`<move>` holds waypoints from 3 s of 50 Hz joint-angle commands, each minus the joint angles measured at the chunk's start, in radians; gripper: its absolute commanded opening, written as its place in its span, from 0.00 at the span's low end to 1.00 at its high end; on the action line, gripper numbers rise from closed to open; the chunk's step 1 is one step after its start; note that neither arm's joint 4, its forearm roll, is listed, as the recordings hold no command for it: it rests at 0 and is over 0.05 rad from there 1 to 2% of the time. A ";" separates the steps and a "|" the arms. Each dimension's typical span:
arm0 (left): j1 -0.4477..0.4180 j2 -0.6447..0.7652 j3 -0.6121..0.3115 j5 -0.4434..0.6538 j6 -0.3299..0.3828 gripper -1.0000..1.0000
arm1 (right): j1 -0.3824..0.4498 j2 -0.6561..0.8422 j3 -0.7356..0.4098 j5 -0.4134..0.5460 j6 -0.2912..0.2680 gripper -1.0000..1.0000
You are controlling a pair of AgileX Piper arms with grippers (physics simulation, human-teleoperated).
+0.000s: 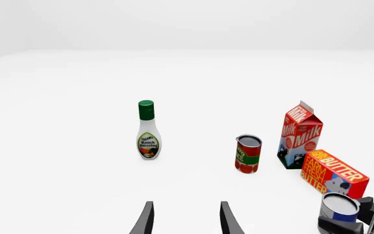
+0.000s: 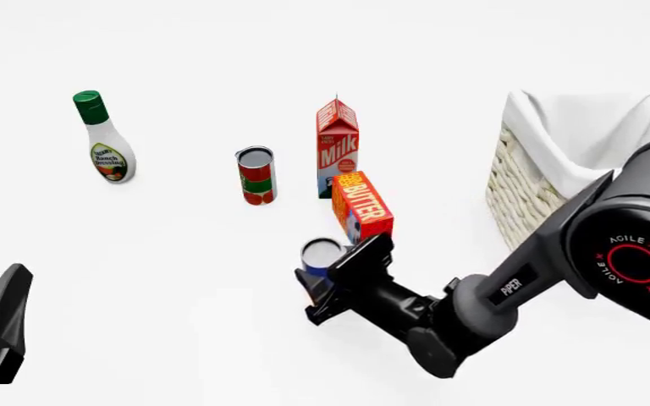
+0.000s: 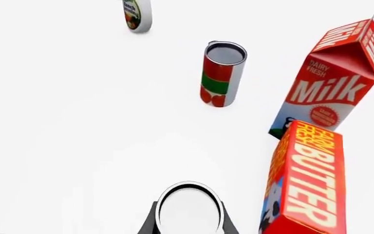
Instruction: Pick the alphabet soup and place it in the basket.
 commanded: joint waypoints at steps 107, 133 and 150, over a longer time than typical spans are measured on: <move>0.000 0.000 0.000 0.000 0.000 1.00 | -0.644 -1.362 -0.230 1.020 -0.121 0.00; 0.000 0.000 0.000 0.000 0.000 1.00 | -0.819 -1.232 -0.253 1.087 -0.230 0.00; 0.000 0.000 0.000 0.000 0.000 1.00 | -0.852 -1.105 -0.264 1.141 -0.344 0.00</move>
